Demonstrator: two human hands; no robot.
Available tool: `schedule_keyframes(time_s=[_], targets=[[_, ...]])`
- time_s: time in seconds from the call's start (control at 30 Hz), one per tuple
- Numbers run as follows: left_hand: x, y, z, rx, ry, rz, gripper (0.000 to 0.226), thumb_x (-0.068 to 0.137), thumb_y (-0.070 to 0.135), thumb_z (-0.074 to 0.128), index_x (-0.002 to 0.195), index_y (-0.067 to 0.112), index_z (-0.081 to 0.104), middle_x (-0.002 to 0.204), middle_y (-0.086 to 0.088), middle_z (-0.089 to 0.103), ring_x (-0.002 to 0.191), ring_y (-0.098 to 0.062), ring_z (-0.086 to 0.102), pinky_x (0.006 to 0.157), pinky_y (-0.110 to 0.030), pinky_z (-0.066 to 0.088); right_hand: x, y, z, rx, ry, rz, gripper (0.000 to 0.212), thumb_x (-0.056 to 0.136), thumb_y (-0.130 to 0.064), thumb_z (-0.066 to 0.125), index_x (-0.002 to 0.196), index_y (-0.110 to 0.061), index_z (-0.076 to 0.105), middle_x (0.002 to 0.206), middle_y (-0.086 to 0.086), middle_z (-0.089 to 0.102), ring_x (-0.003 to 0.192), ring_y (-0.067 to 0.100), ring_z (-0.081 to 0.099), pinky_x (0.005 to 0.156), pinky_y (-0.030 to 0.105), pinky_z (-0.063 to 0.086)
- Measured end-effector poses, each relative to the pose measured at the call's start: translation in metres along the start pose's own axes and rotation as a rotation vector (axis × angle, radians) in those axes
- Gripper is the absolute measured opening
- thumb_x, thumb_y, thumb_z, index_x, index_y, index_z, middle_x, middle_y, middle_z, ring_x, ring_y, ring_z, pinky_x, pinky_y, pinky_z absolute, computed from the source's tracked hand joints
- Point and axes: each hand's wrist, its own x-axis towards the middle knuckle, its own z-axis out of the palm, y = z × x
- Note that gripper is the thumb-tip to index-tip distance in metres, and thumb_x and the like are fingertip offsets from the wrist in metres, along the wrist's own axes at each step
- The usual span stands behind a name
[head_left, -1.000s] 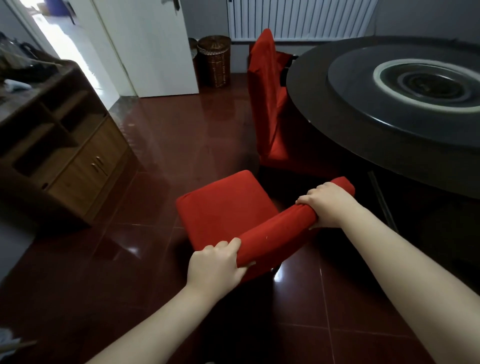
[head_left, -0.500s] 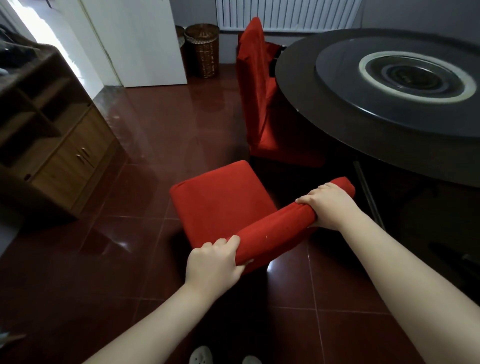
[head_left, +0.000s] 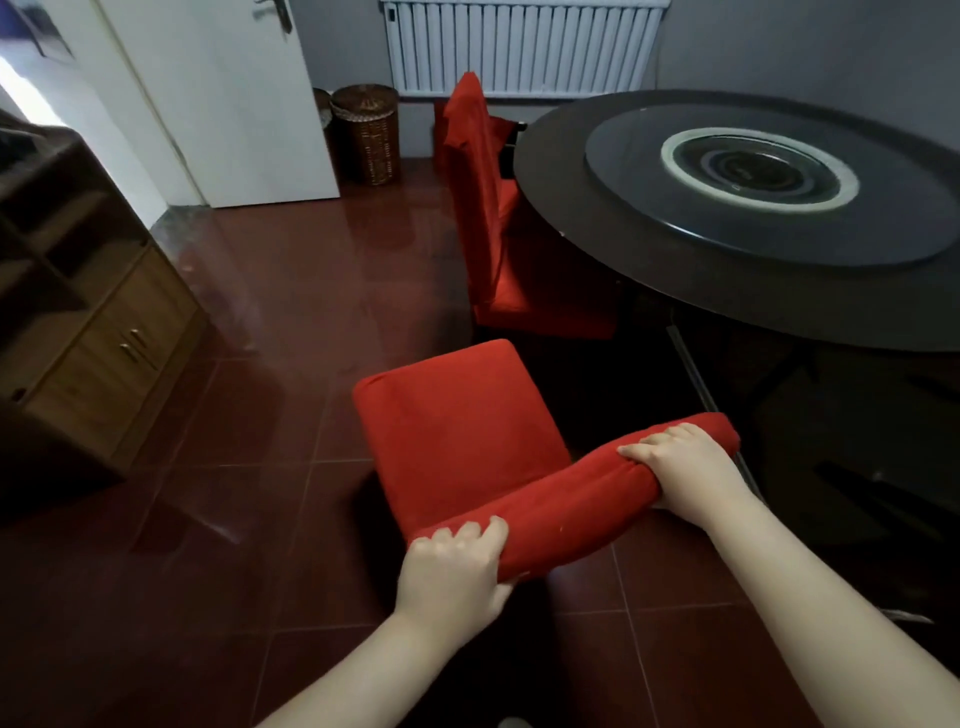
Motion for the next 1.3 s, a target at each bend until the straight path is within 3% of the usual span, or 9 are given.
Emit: schedule_keyframes(time_s=[0.73, 1.2, 1.3], targets=[[-0.080, -0.069, 0.006, -0.015, 0.113, 0.409, 0.057, 0.052, 0.058, 0.078, 0.094, 0.020, 0.074, 0.066, 0.003, 0.067, 0.045, -0.021, 0.058, 0.040, -0.026, 0.046, -0.138, -0.128, 0.018, 0.052, -0.024, 0.389, 0.066, 0.083, -0.041, 0.062, 0.144, -0.038, 0.035, 0.137, -0.010, 0.052, 0.124, 0.013, 0.047, 0.108, 0.027, 0.025], [-0.096, -0.110, 0.007, 0.005, 0.171, 0.577, 0.055, 0.058, 0.064, 0.076, 0.094, 0.022, 0.073, 0.068, 0.005, 0.067, 0.046, -0.021, 0.059, 0.041, -0.023, 0.045, -0.172, -0.195, 0.028, 0.121, 0.086, 0.517, 0.066, 0.064, -0.027, 0.083, 0.127, -0.022, 0.062, 0.110, 0.004, 0.069, 0.102, 0.025, 0.062, 0.095, 0.036, 0.040], [-0.094, -0.117, 0.006, -0.004, 0.170, 0.601, 0.055, 0.057, 0.062, 0.078, 0.094, 0.022, 0.073, 0.069, 0.005, 0.068, 0.046, -0.021, 0.059, 0.040, -0.024, 0.045, -0.173, -0.203, 0.026, 0.116, 0.077, 0.530, 0.067, 0.066, -0.032, 0.081, 0.129, -0.022, 0.058, 0.112, 0.003, 0.067, 0.104, 0.025, 0.060, 0.095, 0.035, 0.038]])
